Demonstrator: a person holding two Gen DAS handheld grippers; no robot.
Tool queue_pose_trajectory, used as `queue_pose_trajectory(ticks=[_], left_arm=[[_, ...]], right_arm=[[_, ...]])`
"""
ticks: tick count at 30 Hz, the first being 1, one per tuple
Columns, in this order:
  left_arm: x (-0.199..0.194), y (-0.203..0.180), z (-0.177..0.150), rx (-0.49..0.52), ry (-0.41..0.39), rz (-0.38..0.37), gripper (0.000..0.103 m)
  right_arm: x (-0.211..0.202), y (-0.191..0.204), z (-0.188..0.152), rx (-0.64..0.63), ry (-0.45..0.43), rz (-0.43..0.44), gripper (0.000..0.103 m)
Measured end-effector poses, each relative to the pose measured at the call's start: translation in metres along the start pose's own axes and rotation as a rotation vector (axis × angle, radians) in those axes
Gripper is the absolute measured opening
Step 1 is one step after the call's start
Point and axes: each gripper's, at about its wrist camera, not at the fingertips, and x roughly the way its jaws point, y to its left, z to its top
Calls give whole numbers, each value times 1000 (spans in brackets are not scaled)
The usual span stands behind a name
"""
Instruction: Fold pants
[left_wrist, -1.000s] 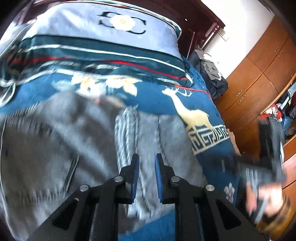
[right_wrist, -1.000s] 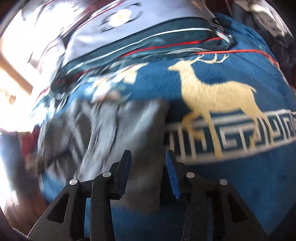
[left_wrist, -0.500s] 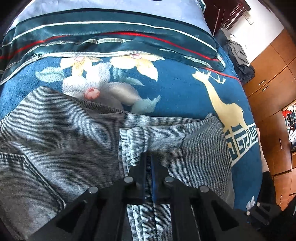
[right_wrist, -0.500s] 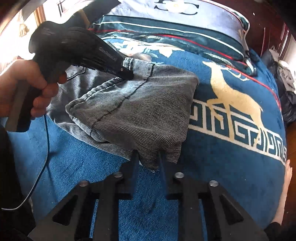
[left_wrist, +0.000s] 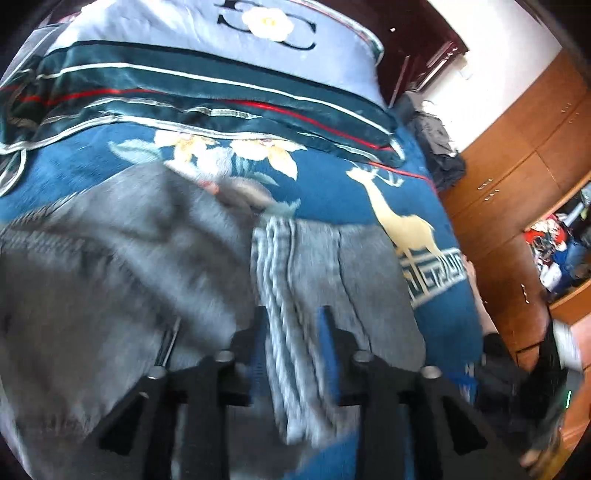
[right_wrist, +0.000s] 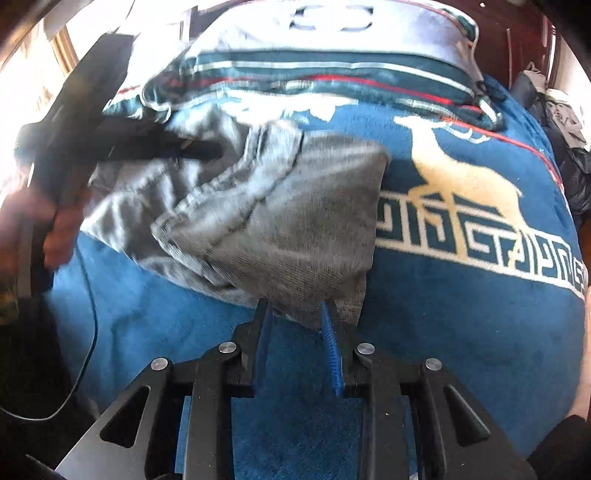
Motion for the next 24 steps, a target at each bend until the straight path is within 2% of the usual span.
queue_pose_trajectory(ticks=[1,6,10,13,15,17,20,21,22,23,24], left_arm=[[-6,1,-8,6,-1,-7,41],[0,-7,-33,-2,50,-16,41],[22,-14,-50,35,105,74,43],[26,-11,-54,35,85,78,44],[22,-12,-51,29,90,69,43],[10,-8,-49,0,85,26,43],[-26,4,-42,-40,27,18,43],[-41,12,-40,-58,3,29,50],[-56,20,-38,-77,-21,46,65],[-70,29,-37,-98,-47,76,74],[-88,40,-36,-121,-80,123,89]], right_arm=[[-4,-1,3,12,-21,1,26],[6,-8,33,103,-41,2,27],[37,-3,50,139,25,-8,27],[66,5,46,81,91,-71,28],[63,6,47,83,90,-78,28],[53,4,51,121,79,-66,28],[33,12,53,111,26,-45,28],[28,20,54,87,12,-39,28],[23,30,55,60,1,-27,29],[20,38,56,37,-6,-13,32],[17,52,57,0,-14,10,34]])
